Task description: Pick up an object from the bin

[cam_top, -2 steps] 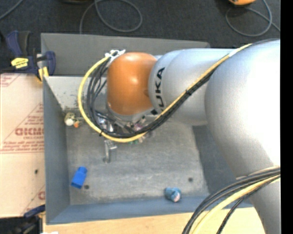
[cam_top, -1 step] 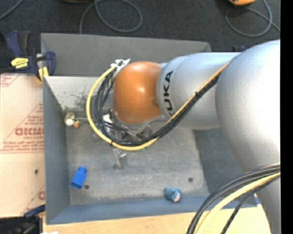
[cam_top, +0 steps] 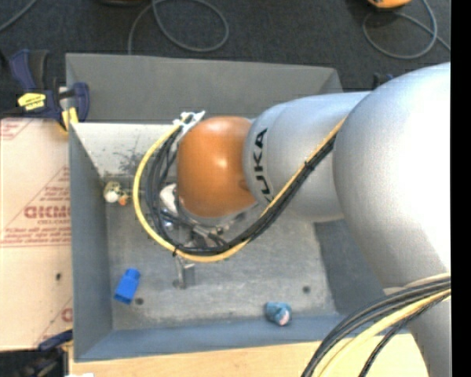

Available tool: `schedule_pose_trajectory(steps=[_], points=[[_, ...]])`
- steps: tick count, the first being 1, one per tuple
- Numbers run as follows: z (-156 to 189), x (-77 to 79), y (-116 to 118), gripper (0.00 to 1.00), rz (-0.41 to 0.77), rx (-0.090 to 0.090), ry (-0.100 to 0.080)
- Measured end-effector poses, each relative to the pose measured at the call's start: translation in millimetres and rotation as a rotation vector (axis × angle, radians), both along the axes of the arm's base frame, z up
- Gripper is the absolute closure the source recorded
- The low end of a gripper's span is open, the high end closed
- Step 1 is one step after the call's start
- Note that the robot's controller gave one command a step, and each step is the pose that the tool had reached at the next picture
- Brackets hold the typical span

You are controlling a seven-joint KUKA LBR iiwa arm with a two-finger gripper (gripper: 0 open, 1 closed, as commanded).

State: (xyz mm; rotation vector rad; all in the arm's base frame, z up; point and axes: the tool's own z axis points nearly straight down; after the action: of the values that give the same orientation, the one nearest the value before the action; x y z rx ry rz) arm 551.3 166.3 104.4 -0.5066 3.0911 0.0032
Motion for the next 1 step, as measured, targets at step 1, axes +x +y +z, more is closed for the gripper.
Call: schedule_pose_trajectory(steps=[1], points=[[10.2, 3.3, 29.0, 0.0, -0.129, 0.0, 0.005]])
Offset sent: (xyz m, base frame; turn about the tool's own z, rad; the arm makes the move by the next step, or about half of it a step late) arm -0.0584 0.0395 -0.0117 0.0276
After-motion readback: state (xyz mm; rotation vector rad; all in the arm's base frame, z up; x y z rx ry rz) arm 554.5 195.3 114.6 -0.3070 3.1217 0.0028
